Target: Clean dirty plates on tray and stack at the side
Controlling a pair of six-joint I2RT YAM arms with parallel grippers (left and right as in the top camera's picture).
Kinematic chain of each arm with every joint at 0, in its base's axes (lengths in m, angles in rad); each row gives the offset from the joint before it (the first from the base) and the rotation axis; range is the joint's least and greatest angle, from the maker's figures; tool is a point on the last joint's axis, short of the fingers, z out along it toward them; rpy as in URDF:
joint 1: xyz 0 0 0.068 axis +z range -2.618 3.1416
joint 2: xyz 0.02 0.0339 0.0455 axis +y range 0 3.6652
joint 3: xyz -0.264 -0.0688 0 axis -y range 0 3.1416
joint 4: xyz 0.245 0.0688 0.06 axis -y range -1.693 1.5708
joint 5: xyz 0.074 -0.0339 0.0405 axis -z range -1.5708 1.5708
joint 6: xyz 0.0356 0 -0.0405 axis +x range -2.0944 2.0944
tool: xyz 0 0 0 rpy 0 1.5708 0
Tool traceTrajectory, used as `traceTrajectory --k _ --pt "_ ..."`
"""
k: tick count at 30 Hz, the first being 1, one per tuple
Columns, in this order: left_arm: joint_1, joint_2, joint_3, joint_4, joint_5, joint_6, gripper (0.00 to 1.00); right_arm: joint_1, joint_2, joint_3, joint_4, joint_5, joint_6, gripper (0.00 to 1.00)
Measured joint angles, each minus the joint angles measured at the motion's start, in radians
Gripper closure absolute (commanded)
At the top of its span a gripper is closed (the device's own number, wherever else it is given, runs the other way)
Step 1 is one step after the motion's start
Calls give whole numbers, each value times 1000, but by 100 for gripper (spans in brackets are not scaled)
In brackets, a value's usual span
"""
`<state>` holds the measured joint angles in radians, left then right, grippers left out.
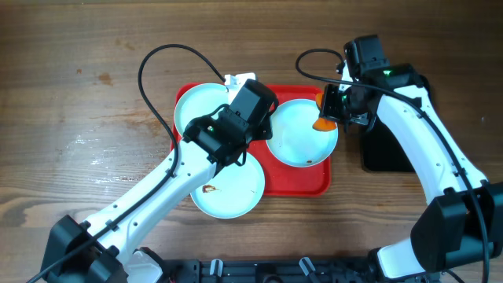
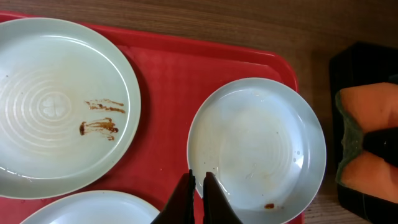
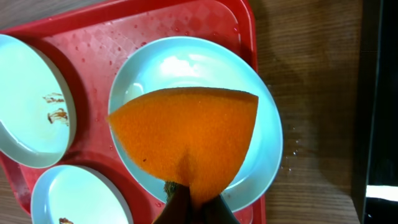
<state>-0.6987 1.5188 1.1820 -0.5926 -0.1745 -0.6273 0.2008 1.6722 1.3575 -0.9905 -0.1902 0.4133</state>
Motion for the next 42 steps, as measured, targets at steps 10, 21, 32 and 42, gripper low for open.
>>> traceTrajectory --k 10,21,32,42 --pt "0 -148 0 9 0 0 91 0 90 0 29 -74 -27 96" --pt "0 -156 0 7 0 0 90 0 91 -1 55 -90 -27 96" --pt "0 -151 0 -39 -1 -3 96 0 92 -29 85 -117 -27 96" --pt "0 175 0 27 45 -6 7 0 91 282 -172 -58 -60 96"
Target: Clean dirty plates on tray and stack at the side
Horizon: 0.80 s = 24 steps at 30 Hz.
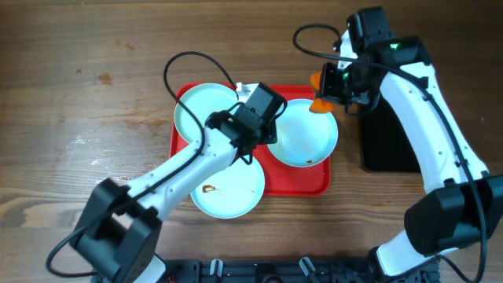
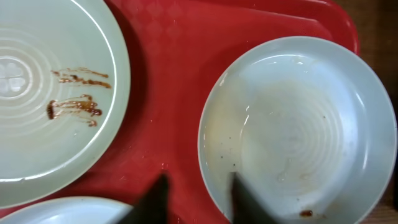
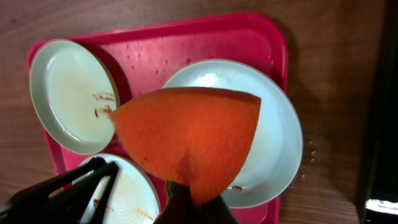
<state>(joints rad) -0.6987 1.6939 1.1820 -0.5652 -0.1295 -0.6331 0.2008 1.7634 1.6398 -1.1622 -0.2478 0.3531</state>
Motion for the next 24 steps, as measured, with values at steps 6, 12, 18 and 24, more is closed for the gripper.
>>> traceTrajectory --k 6,12,18,24 --pt "0 140 0 66 4 -2 96 0 1 163 -106 58 -3 96" --pt "0 165 -3 197 146 27 96 0 0 172 -140 59 -3 96" --pt "32 171 -3 196 203 29 96 0 0 173 -156 60 -3 96" --pt "121 174 -3 162 207 29 77 0 0 173 -162 62 -3 96"
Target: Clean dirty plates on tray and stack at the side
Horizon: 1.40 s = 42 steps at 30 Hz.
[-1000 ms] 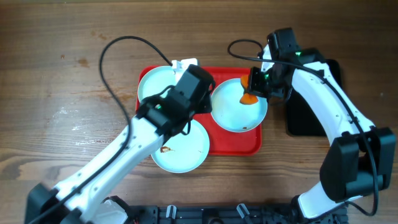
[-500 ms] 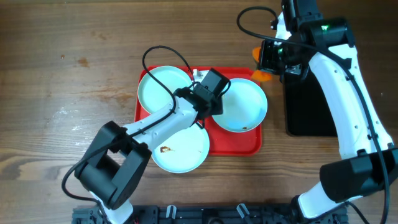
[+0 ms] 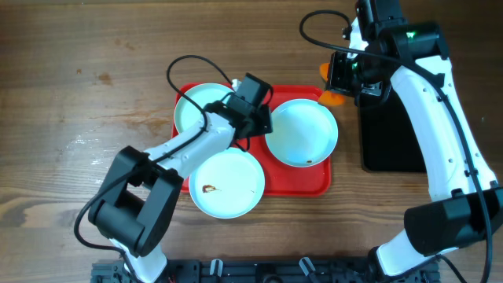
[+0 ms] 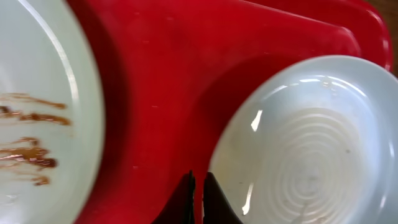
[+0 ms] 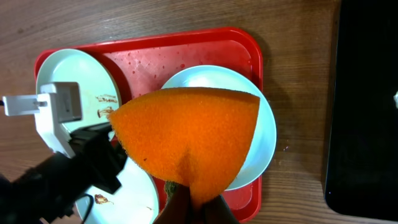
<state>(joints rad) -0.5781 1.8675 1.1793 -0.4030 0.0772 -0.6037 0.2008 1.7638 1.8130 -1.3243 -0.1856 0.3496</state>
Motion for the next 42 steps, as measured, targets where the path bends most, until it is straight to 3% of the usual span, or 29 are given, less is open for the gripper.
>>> traceTrajectory --k 2,3,19,32,37,39,42 --pt "20 0 0 -20 3 11 61 0 0 0 0 0 0 96" --pt "23 0 0 -24 12 29 58 0 0 0 0 0 0 96" --pt "21 74 0 26 160 53 54 0 0 0 1 0 0 96" --pt "21 98 0 84 273 53 72 0 0 0 5 0 0 96" --pt "21 98 0 90 283 53 87 0 0 0 5 0 0 96" --pt "21 98 0 90 288 52 80 0 0 0 5 0 0 96" --pt "21 109 0 98 288 44 77 0 0 0 5 0 0 96"
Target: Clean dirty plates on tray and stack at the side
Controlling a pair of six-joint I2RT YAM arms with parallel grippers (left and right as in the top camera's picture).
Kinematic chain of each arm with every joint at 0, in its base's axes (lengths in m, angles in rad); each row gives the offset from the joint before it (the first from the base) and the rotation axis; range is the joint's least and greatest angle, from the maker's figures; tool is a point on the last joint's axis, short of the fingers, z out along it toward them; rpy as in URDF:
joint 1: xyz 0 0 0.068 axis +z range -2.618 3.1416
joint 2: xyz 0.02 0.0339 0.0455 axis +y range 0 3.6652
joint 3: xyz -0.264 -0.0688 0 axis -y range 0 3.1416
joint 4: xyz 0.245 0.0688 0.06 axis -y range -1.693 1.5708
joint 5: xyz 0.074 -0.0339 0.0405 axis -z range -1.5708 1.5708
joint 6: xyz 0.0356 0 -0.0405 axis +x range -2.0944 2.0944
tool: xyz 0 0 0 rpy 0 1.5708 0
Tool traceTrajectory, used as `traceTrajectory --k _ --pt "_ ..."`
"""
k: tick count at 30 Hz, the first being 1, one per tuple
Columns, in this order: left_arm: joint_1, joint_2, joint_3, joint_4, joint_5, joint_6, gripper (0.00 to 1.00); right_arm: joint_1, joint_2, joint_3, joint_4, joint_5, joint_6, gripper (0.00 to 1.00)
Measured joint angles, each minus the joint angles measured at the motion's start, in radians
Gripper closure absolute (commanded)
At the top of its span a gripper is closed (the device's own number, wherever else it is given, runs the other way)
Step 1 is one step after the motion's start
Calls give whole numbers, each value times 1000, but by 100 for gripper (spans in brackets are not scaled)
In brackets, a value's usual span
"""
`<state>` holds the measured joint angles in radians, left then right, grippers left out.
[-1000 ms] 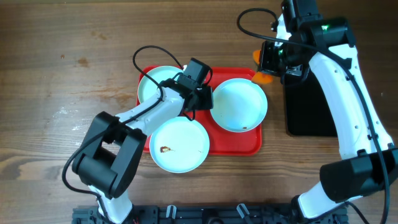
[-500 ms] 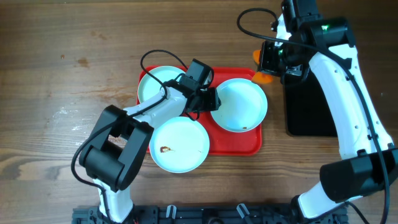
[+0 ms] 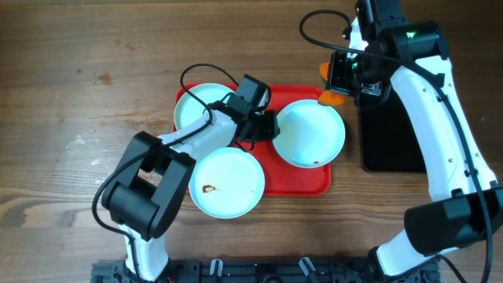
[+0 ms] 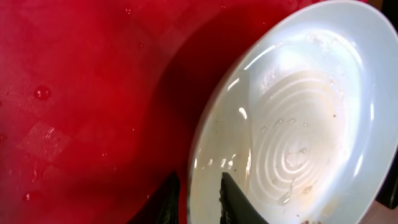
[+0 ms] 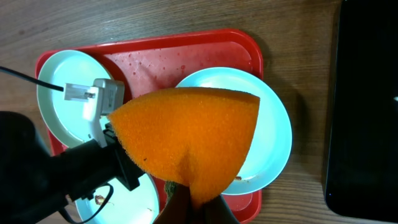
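A red tray [image 3: 302,182] [image 4: 74,93] [image 5: 155,59] carries three pale blue plates. My left gripper [image 3: 269,126] [image 4: 198,199] is shut on the left rim of the right plate [image 3: 314,134] [image 4: 292,124] [image 5: 270,143]: one finger lies inside the rim, the other outside, and that edge is raised with a dark shadow beneath. This plate overhangs the tray's right edge. High over the tray's back right corner, my right gripper [image 3: 334,93] [image 5: 193,208] is shut on an orange sponge [image 3: 333,99] [image 5: 186,137]. The back left plate [image 3: 192,106] is partly hidden by the arm. The front plate [image 3: 228,185] bears a brown stain.
A black mat [image 3: 385,134] [image 5: 367,106] lies on the wooden table just right of the tray. The left arm's black cable [image 3: 200,71] loops over the tray's back left corner. The front plate sticks out over the tray's front edge.
My left gripper was shut and empty just left of the right plate; now its jaws hold that plate's rim. The plate has shifted a little right and its left edge is raised. The right arm has not moved.
The left gripper hovered shut over the tray's middle while the right held the sponge low at the right plate. Then the left was open by that plate and the sponge higher. It was shut again nearer the rim, and now grips the rim with the plate shifted.
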<state>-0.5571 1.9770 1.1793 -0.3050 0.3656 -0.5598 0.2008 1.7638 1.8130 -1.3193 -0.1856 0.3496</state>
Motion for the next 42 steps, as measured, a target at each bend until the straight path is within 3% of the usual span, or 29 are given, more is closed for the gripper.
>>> traceTrajectory --k 4,6,8,25,42 --pt "0 27 9 21 31 -17 67 0 0 0 0 0 0 96" --pt "0 34 17 26 40 -22 77 0 0 0 0 0 0 96" --pt "0 40 18 31 43 -26 96 0 0 0 0 0 0 96" --pt "1 53 18 42 44 -29 96 0 0 0 -1 0 0 96" --pt "1 75 4 203 134 -60 96 0 0 0 -2 0 -16 96"
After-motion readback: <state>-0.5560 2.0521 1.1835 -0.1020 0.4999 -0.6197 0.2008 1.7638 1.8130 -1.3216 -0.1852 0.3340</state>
